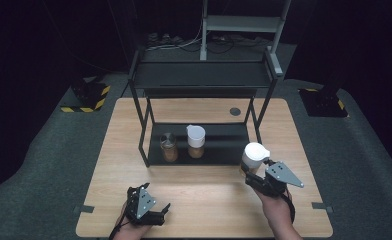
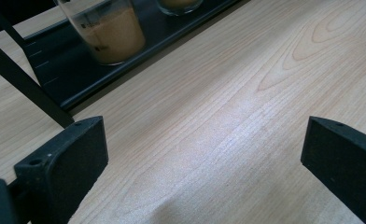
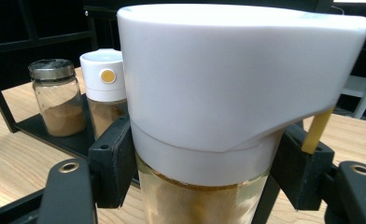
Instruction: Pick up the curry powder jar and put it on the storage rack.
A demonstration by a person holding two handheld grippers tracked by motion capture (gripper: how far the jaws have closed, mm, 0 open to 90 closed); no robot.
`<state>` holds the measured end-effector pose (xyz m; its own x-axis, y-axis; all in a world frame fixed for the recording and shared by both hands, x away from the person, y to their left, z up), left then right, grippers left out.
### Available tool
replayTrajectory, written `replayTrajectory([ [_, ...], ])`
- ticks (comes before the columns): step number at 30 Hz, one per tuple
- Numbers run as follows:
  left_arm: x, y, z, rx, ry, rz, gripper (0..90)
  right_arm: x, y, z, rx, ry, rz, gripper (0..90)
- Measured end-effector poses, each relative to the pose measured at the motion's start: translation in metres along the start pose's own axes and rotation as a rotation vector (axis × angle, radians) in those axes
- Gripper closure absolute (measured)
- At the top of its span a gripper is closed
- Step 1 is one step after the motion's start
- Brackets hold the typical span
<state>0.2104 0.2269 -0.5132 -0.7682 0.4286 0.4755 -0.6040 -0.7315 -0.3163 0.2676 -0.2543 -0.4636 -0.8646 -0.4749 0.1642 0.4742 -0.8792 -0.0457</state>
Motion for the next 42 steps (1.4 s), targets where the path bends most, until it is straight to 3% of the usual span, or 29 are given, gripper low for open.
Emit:
replayTrajectory([
  [18,0.0,-0.001,-0.001,0.001,0.004,-0.005,0.9,-0.024,-0.006,0.004,-0.019,-0.013,0.011,30.5],
  [42,0.001,-0.002,-0.001,0.007,0.011,-0.01,0.9,-0.063,-0.008,0.006,-0.01,-0.024,-0.002,30.4],
])
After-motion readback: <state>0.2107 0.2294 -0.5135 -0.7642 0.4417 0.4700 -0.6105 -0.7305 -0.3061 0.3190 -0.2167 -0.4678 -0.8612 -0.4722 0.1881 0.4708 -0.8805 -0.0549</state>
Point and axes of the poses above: each handheld gripper's, and its own axes: x roughly backward along the jaws, z roughly out of its top, y roughly to its right, the point moved 5 cm from there along -x, roughly forward along the jaws, and after that the axes turned 6 degrees about -x, right-handed, at the moved point
